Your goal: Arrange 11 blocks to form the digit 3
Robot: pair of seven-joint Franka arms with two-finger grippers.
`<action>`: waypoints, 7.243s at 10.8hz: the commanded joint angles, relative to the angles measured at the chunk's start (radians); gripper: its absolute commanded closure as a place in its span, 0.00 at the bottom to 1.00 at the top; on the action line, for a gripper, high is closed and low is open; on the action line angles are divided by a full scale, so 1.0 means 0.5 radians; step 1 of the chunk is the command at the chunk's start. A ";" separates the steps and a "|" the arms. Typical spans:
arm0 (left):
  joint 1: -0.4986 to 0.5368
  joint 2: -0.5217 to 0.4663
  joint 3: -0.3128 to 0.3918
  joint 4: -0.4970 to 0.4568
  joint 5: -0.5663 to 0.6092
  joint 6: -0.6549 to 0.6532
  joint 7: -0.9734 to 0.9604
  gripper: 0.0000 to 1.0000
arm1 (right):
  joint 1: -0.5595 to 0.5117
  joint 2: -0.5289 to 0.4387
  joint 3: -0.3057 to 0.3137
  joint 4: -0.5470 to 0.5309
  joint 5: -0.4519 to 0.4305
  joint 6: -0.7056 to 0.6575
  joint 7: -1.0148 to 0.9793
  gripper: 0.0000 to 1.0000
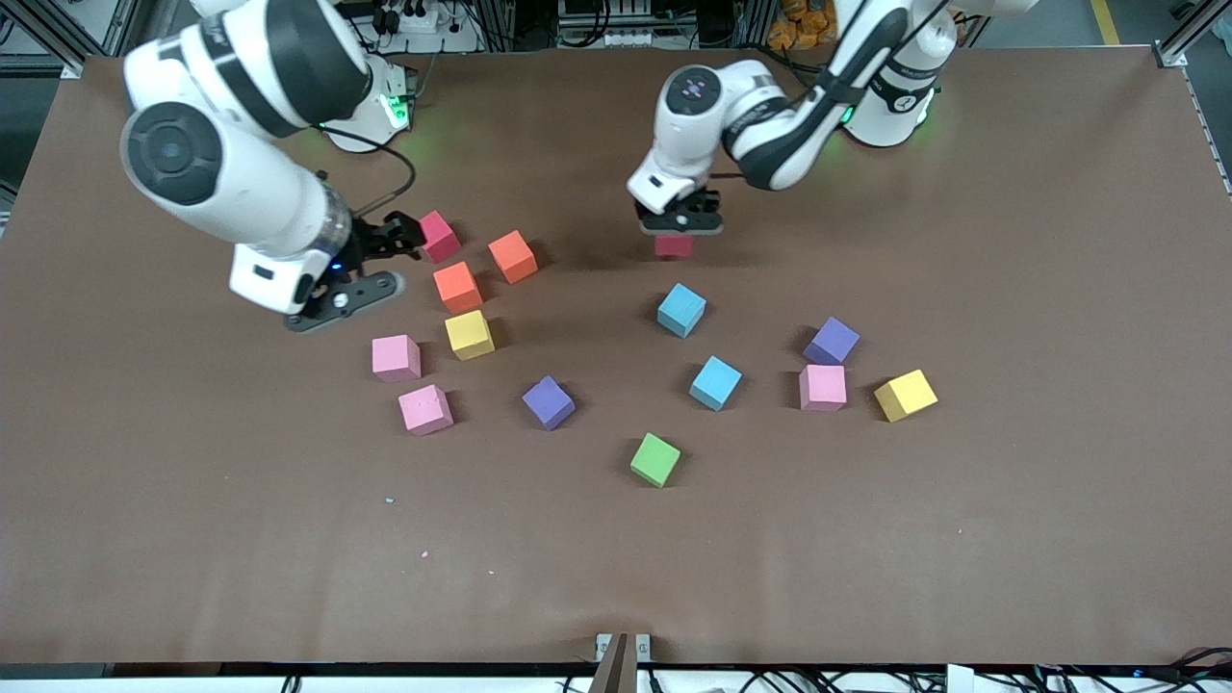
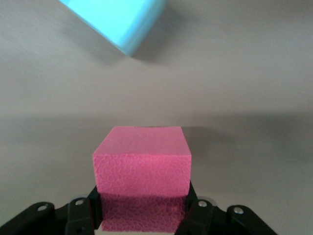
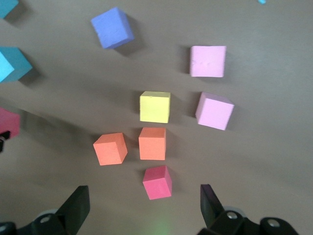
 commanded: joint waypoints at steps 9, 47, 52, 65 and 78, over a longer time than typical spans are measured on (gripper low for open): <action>-0.277 0.417 0.077 0.391 0.188 -0.119 -0.061 0.74 | 0.315 -0.448 -0.009 -1.157 0.025 0.864 -0.174 0.00; 0.060 0.528 0.442 0.928 0.056 -0.659 -1.077 0.00 | 0.757 0.043 -0.018 -1.621 0.114 1.932 0.007 0.00; 0.033 0.564 0.424 0.891 0.031 -0.684 -1.175 0.00 | 0.750 0.083 -0.018 -1.615 0.114 1.945 0.004 0.44; 0.231 0.234 0.161 0.236 0.031 -0.185 -2.479 1.00 | 0.882 -0.004 0.019 -1.345 -0.079 1.780 -1.532 0.75; 0.419 0.212 -0.082 -0.222 0.050 0.448 -2.838 1.00 | 1.155 0.398 0.019 -1.044 -0.055 1.678 -1.371 0.75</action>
